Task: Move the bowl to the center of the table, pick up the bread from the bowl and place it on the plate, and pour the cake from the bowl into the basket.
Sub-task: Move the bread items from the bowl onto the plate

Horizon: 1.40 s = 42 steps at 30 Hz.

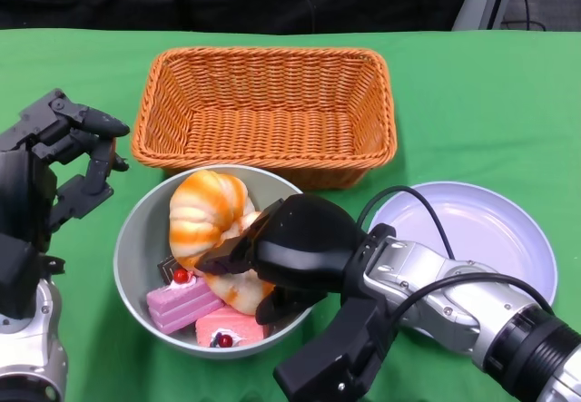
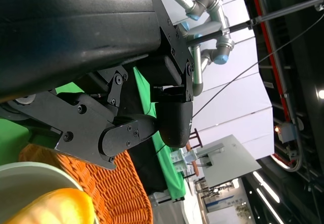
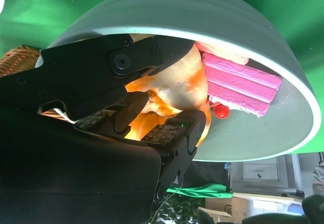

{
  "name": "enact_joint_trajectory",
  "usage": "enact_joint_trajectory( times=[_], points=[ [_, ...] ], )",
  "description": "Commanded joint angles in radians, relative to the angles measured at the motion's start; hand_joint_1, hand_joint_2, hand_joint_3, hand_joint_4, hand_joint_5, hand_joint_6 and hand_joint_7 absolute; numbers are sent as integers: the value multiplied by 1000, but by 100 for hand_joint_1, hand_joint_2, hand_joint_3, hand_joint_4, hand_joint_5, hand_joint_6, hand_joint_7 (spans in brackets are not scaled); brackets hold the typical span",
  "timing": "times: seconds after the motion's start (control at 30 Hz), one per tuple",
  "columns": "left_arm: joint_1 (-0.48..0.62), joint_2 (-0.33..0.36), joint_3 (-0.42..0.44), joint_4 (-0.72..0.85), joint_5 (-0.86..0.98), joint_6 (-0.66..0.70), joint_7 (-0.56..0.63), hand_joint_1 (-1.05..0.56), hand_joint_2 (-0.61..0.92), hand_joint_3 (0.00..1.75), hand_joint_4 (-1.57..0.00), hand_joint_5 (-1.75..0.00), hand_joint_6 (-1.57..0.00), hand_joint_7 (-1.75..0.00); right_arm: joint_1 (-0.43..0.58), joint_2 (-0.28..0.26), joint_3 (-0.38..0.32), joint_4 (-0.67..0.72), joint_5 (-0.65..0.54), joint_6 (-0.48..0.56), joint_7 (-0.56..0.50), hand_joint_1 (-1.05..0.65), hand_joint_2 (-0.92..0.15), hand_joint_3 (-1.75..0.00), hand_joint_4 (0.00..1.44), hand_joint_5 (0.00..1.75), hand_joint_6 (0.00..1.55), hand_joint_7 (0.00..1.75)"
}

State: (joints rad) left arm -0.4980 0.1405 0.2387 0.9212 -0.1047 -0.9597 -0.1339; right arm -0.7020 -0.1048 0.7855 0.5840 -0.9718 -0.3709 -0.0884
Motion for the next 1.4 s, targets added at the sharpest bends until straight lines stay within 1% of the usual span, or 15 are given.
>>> enact_joint_trajectory(
  times=[0.03,0.2,0.33,0.4,0.43,0.47,0.53,0.67,0.73,0.83,0.9,1.27,1.3,1.37,1.4],
  points=[
    [14,19,2,-11,5,-6,12,-12,73,79,-82,-151,-83,-119,20,-22,25,21,-23,19,30,-63,-87,0,85,6,63,1],
    [15,16,3,-15,1,-3,9,-12,73,78,-82,-151,-83,-119,16,-20,40,34,-27,26,22,-62,-88,0,82,3,63,0],
    [16,15,2,-18,-2,-1,6,-11,73,78,-82,-151,-83,-119,13,-12,49,70,-30,14,-34,-58,-86,0,86,4,65,1],
    [16,15,2,-18,5,-3,13,-12,73,78,-82,-151,-83,-119,11,-4,48,102,-22,-8,-80,-51,-85,0,89,5,68,2],
    [15,15,2,-17,5,-5,13,-12,73,78,-83,-151,-83,-119,9,0,47,124,-20,-24,-118,-33,-87,-1,95,8,73,3],
    [15,15,2,-16,4,-5,11,-12,73,78,-83,-151,-83,-119,6,3,48,140,-21,-35,-145,-25,-86,0,98,9,75,4],
    [13,16,3,-14,2,-7,9,-12,73,78,-83,-151,-83,-119,-2,9,47,169,-20,-53,-182,-18,-86,0,101,11,78,4],
    [12,18,4,-10,-1,-3,6,-12,73,78,-83,-150,-83,-119,-20,18,41,212,-11,-86,-234,-17,-86,0,104,12,81,4],
    [11,17,5,-11,-3,2,6,-12,73,79,-83,-151,-84,-120,-37,18,32,235,-1,-115,-269,-17,-84,0,108,14,89,6],
    [12,15,4,-14,-2,6,8,-12,72,80,-84,-151,-84,-120,-53,14,30,246,3,-131,-280,-19,-83,0,109,14,96,7],
    [9,17,4,-7,-3,0,2,-11,72,80,-84,-151,-84,-120,-57,8,17,250,23,-151,-272,-22,-83,0,107,13,96,6],
    [5,24,4,13,-3,0,-3,-11,72,80,-85,-149,-85,-117,-59,-13,-26,228,39,-195,-330,-28,-84,0,113,15,104,5],
    [4,25,4,15,-4,0,-5,-11,72,80,-84,-148,-85,-116,-59,-15,-30,221,42,-197,-330,-29,-84,0,111,24,106,4],
    [4,25,3,16,-4,2,-7,-11,72,80,-84,-148,-85,-116,-56,-18,-39,210,45,-203,-331,-27,-86,0,95,60,110,3],
    [4,25,3,15,-5,7,-8,-11,72,80,-85,-148,-85,-116,-54,-19,-43,202,46,-204,-333,-27,-86,0,91,69,111,3]
  ],
)
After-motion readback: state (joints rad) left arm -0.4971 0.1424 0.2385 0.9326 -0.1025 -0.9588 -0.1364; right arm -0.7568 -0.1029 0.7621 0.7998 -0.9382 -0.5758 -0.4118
